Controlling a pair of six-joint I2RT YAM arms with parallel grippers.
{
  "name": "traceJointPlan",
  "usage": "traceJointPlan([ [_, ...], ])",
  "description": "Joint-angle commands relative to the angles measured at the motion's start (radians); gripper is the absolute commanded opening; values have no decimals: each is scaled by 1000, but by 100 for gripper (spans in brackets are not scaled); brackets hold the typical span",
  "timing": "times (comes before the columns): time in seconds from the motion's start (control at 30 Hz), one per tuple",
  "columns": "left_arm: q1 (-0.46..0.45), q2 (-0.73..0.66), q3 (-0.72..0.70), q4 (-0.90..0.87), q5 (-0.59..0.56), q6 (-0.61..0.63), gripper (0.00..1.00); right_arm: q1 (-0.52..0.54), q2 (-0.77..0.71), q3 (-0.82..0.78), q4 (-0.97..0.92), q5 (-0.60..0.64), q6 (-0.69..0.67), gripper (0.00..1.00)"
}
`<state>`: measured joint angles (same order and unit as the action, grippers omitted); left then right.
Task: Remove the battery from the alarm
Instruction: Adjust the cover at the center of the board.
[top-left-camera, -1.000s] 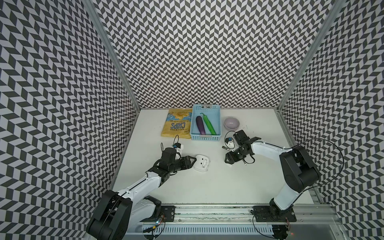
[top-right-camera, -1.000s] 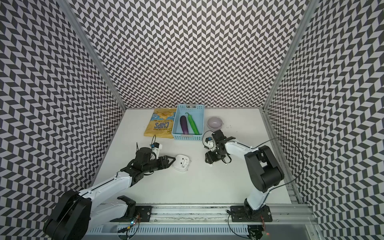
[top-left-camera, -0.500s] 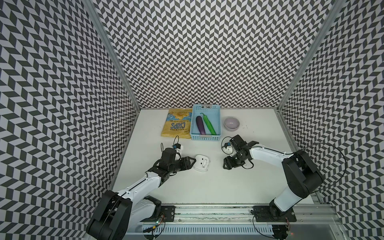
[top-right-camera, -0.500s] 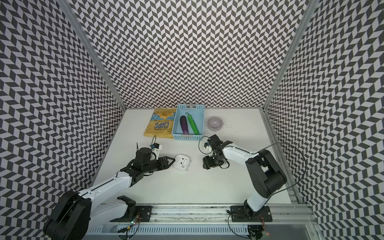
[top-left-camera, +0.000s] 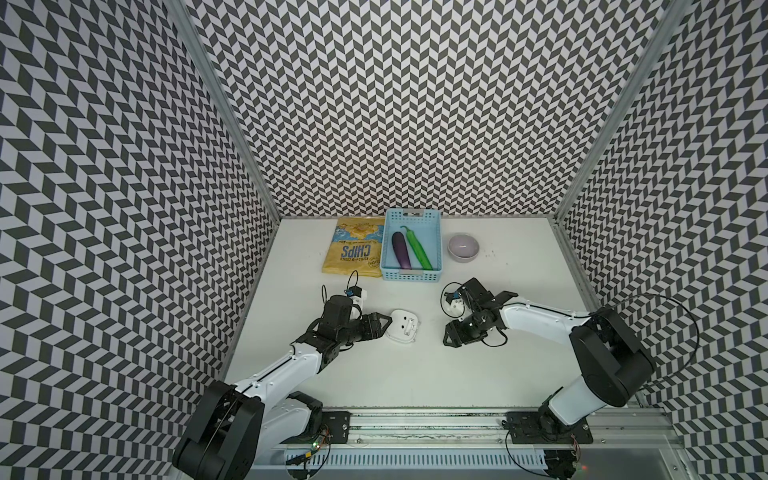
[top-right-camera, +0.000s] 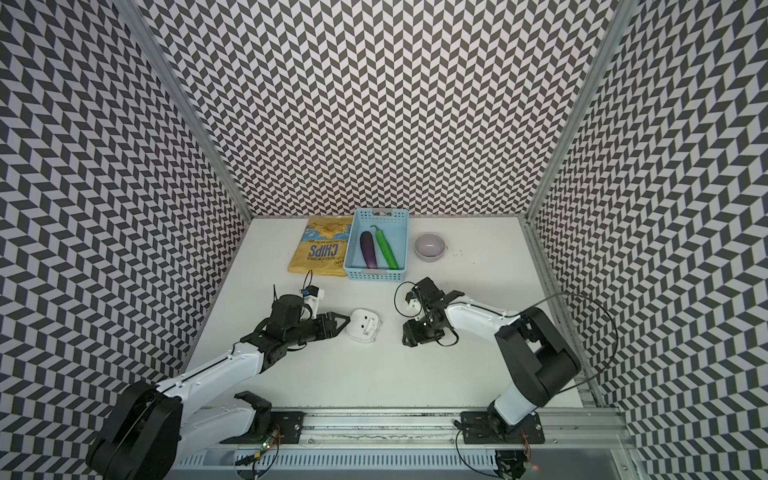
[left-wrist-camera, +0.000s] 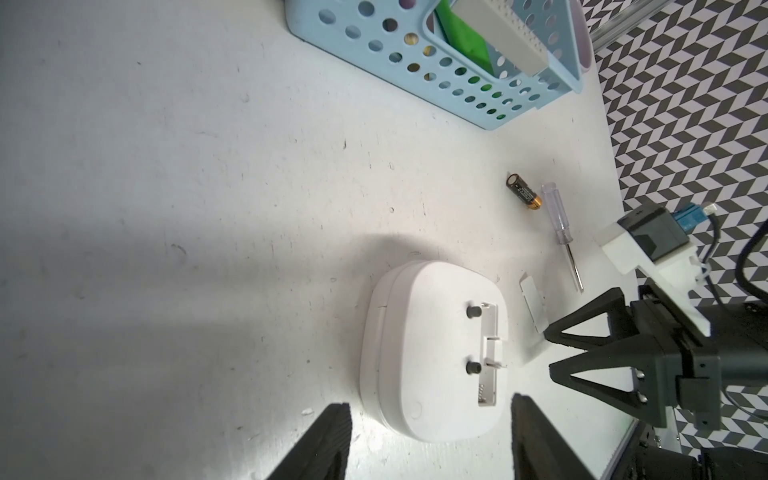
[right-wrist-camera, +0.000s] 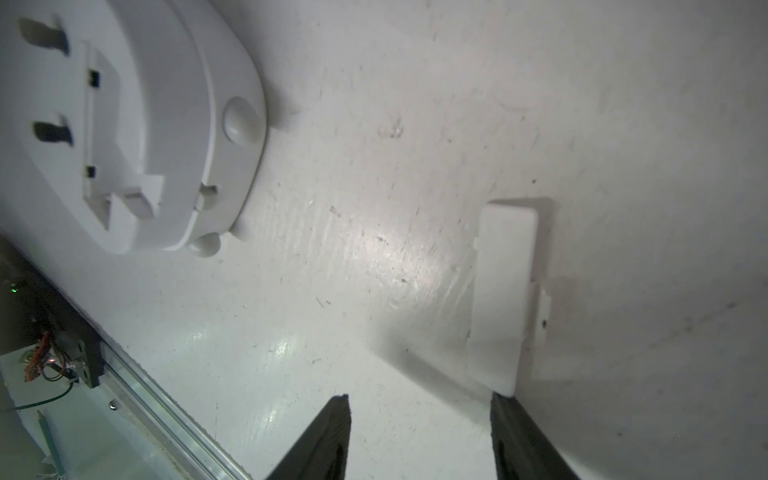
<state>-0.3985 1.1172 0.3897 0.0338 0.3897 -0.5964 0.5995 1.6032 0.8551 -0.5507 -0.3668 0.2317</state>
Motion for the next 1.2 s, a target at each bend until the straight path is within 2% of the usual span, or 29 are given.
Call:
traceJointPlan([
  [0.0,7,-14,25,5,-9,13,61,14,15,6,27,-8,-10,56],
  [0.23,11,-8,28,4,-12,19,61,28,-4,-11,95,-99,-42,55],
  [0.47,13,-25,30,-6,-17,20,61,0,-49,9,-11,55,-39,55],
  [0.6,17,-34,29,-14,-21,24,60,-20,-22,15,-25,117,-41,55],
  [0.87,21,-34,26,-14,-17,26,60,-15,55,28,32,64,-55,55],
  [1.17,23,-34,31,-18,-19,23,60,21,33,19,69,-31,-34,51],
])
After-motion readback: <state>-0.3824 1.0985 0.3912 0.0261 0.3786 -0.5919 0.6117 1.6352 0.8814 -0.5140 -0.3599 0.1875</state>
